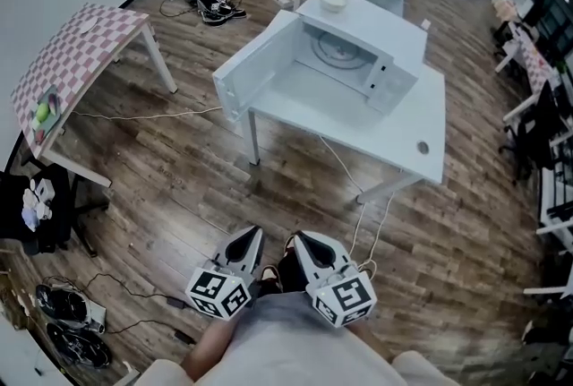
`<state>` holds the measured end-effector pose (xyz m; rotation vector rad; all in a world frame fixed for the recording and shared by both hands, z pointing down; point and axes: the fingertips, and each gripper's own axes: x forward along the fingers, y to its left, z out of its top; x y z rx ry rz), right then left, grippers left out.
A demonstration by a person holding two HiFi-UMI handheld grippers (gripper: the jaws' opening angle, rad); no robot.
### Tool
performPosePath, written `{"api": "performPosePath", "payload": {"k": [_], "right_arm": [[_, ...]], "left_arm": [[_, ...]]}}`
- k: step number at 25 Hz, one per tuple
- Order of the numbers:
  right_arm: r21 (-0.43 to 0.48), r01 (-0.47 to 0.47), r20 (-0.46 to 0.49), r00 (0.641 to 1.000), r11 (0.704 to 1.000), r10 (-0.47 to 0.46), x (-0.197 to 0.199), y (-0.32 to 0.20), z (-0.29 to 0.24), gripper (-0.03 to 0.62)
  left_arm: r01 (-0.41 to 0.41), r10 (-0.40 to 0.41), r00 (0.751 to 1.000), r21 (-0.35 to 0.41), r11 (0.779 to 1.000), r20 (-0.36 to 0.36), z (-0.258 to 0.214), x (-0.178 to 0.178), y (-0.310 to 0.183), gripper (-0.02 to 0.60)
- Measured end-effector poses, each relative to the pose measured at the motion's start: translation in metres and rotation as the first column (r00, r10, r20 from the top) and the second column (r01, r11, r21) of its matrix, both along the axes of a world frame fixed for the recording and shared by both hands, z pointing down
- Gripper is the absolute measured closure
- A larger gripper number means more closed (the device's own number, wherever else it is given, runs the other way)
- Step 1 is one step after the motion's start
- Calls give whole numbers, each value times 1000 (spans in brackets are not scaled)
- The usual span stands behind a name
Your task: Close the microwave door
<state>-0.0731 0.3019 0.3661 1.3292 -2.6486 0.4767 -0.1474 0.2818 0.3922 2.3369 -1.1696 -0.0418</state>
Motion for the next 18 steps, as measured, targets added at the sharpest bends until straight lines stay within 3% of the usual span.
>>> {"api": "performPosePath", "payload": {"k": [3,10,18], "right_arm": [[2,24,30,999,1000,-24,3,-12,0,577],[-10,58,51,997,998,-57,8,-43,1,577],[-6,93,66,993,996,-93,20,-77,1,577]], "left_arm": [[-12,12,999,11,1000,35,2,11,-11,565],[-40,39,999,17,999,2,-4,31,-36,565],[-30,30,999,22,999,19,-6,45,-64,565]]}}
